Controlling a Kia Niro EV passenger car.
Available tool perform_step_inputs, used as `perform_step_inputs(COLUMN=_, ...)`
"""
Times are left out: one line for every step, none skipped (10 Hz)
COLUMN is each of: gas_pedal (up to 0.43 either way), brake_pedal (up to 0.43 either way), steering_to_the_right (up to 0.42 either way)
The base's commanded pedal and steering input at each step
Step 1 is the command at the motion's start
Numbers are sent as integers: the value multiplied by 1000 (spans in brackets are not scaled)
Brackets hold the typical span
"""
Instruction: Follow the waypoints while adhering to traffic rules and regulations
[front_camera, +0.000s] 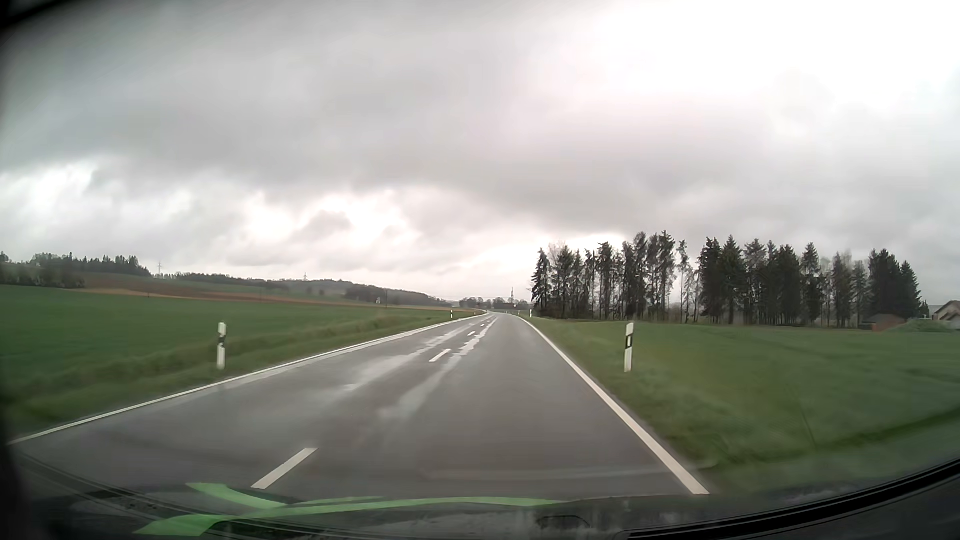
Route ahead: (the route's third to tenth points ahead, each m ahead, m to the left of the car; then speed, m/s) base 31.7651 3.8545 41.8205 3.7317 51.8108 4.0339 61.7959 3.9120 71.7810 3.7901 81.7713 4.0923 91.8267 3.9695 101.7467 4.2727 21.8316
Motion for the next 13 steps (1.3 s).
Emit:
perform_step_inputs(gas_pedal=150, brake_pedal=0, steering_to_the_right=-2)
perform_step_inputs(gas_pedal=150, brake_pedal=0, steering_to_the_right=-2)
perform_step_inputs(gas_pedal=157, brake_pedal=0, steering_to_the_right=-5)
perform_step_inputs(gas_pedal=169, brake_pedal=0, steering_to_the_right=-7)
perform_step_inputs(gas_pedal=169, brake_pedal=0, steering_to_the_right=-6)
perform_step_inputs(gas_pedal=169, brake_pedal=0, steering_to_the_right=-5)
perform_step_inputs(gas_pedal=169, brake_pedal=0, steering_to_the_right=-4)
perform_step_inputs(gas_pedal=169, brake_pedal=0, steering_to_the_right=0)
perform_step_inputs(gas_pedal=150, brake_pedal=0, steering_to_the_right=1)
perform_step_inputs(gas_pedal=98, brake_pedal=0, steering_to_the_right=1)
perform_step_inputs(gas_pedal=79, brake_pedal=0, steering_to_the_right=0)
perform_step_inputs(gas_pedal=79, brake_pedal=0, steering_to_the_right=1)
perform_step_inputs(gas_pedal=87, brake_pedal=0, steering_to_the_right=0)
